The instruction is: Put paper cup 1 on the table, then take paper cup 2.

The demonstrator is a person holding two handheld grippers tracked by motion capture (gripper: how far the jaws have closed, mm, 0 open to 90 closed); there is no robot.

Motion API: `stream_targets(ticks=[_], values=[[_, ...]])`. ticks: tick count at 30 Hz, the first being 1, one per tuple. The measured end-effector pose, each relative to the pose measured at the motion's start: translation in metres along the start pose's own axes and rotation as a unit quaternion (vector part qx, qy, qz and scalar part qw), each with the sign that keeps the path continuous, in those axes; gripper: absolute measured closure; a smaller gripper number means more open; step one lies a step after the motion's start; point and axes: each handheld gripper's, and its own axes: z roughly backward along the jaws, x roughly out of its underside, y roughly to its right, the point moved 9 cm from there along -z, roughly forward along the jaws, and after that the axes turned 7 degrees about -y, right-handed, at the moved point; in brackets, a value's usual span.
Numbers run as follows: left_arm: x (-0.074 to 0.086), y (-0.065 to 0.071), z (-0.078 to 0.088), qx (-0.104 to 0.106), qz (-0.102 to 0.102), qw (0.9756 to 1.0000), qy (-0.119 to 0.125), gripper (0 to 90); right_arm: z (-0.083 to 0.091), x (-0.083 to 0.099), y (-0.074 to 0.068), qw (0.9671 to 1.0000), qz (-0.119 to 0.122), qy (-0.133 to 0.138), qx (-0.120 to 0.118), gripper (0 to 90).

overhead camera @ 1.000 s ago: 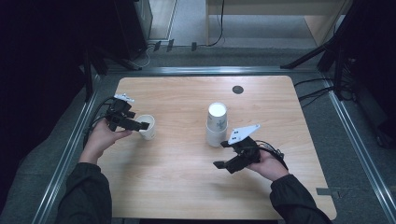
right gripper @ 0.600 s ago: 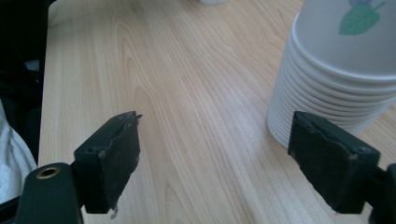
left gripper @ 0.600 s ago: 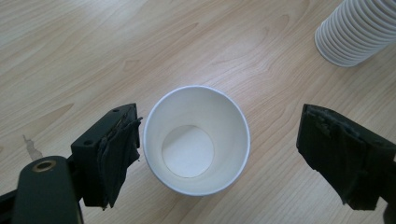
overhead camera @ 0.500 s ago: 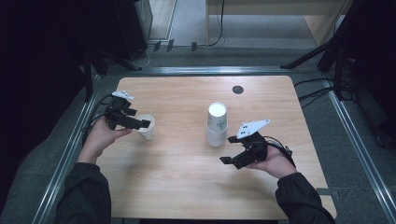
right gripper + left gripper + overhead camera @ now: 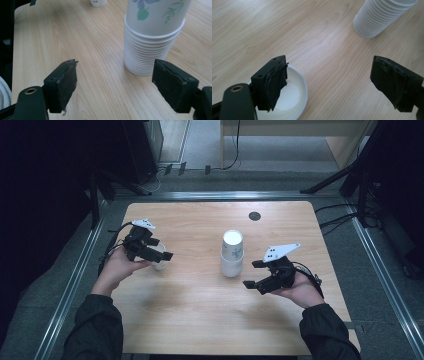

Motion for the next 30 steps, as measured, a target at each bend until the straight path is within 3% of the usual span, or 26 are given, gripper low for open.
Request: stream_targets(ticks=[7,10,15,23,27,30], values=[[-0.003,0.020,-0.010,0.015,-0.022,0.9996,-0.006,14.6,0.003,-0.007,0.008,0.9997,-0.010,0.017,0.013,23.4],[-0.006,0.029,-0.011,0.028,-0.025,0.9993,0.003,14.7,0.002,-0.011,0.011,0.9996,-0.010,0.021,0.015,23.5],[-0.008,0.040,-0.016,0.026,-0.040,0.9989,0.002,14.9,0.000,-0.018,0.019,0.9996,-0.011,0.018,0.018,23.6],[-0.008,0.056,-0.025,0.038,-0.054,0.9978,0.002,14.9,0.002,-0.036,0.030,1.0000,-0.007,0.003,0.001,24.9],[-0.007,0.063,-0.028,0.040,-0.057,0.9975,0.007,14.9,0.007,-0.047,0.033,0.9994,-0.026,0.004,-0.024,20.0],[-0.006,0.066,-0.029,0.044,-0.062,0.9971,0.004,15.0,0.009,-0.051,0.034,0.9994,-0.020,0.000,-0.028,21.5]])
